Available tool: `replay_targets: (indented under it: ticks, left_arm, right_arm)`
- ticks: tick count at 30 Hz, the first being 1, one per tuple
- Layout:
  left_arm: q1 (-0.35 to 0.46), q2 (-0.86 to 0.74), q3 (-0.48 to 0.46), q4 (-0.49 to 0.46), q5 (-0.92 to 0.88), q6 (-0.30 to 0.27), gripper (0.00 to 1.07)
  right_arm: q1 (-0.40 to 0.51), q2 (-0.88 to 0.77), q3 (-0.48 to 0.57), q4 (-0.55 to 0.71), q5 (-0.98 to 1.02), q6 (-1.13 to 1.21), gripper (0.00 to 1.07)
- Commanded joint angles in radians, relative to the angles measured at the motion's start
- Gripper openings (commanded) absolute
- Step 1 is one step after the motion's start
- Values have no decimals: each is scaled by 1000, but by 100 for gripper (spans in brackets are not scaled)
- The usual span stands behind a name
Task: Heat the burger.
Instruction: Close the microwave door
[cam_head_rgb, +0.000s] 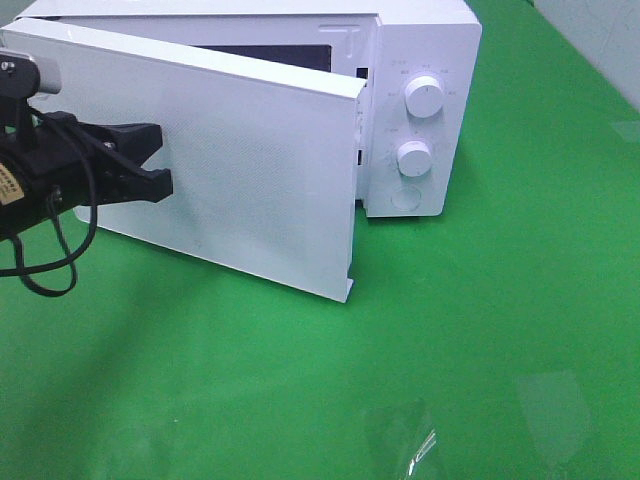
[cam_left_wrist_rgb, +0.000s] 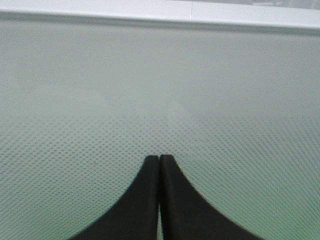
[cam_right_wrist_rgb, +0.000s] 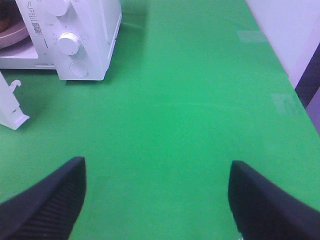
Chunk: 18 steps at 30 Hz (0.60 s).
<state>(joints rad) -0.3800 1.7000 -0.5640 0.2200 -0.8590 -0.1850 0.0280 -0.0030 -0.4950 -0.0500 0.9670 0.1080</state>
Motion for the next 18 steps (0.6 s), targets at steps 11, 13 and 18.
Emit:
replay_targets:
  ticks: [11, 13, 18]
  left_arm:
    - [-115, 106, -174, -93, 49, 32, 0]
    - [-127, 120, -196, -120, 62, 32, 0]
    - [-161, 161, -265, -167, 64, 52, 0]
  right_arm:
    - [-4, -27, 4, 6, -9, -12, 75]
    - [-4, -27, 4, 6, -9, -12, 75]
    - [-4, -27, 4, 6, -9, -12, 75]
